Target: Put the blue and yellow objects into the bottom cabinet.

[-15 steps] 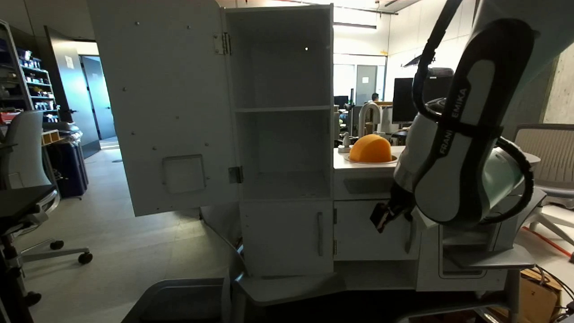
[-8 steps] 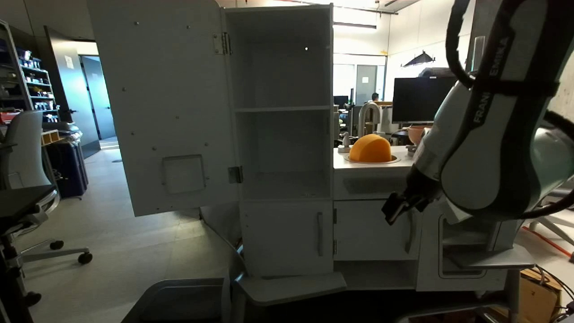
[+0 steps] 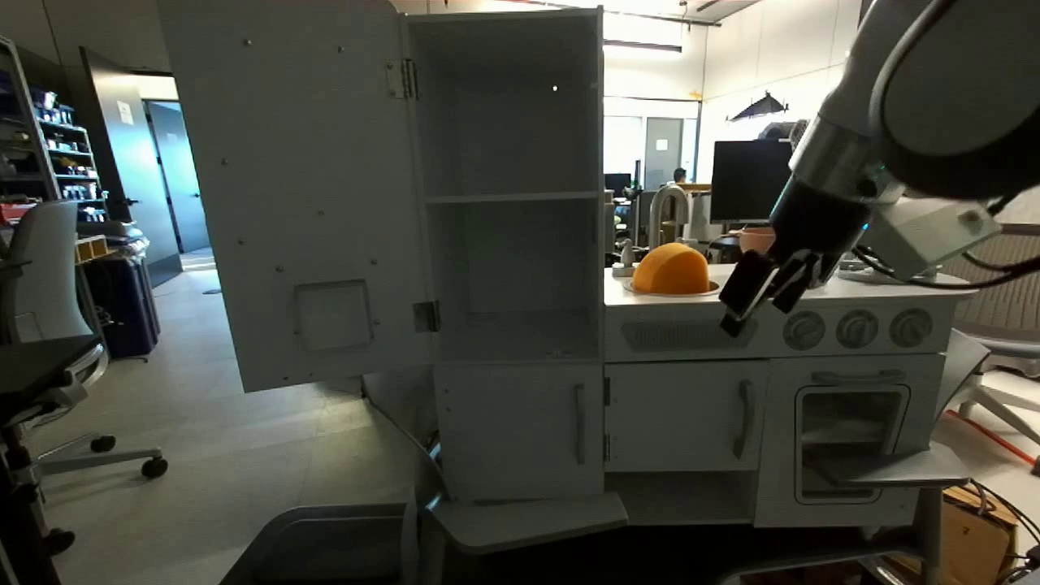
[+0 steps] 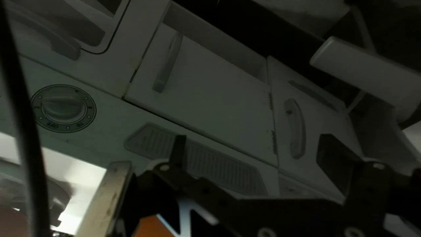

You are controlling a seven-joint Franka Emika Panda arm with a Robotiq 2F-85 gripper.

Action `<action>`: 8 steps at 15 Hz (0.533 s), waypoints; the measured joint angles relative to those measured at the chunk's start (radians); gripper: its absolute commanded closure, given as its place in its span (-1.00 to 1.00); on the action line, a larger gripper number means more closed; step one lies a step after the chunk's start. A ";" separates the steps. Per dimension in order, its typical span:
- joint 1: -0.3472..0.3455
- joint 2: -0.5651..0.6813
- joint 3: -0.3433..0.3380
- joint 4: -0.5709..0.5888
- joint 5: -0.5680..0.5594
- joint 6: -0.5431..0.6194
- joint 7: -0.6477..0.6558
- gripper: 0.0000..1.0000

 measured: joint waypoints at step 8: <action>-0.113 -0.476 0.143 -0.102 0.021 -0.659 -0.228 -1.00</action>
